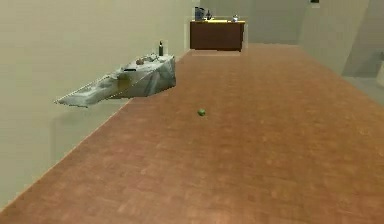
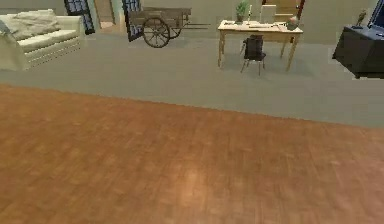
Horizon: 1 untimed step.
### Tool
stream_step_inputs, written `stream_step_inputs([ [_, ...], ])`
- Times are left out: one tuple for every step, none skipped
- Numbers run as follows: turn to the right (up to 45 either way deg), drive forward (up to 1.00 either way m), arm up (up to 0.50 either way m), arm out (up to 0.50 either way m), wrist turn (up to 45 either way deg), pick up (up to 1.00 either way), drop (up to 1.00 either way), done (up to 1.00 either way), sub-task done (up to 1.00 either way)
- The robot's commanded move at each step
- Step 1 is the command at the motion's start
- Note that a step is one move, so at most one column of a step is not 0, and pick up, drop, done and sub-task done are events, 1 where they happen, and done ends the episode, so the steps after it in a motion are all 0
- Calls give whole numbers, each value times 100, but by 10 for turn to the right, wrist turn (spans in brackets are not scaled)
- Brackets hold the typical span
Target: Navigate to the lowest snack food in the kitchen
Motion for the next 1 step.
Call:
stream_step_inputs([
  [0,100,0,0,0,0,0,0,0],
])
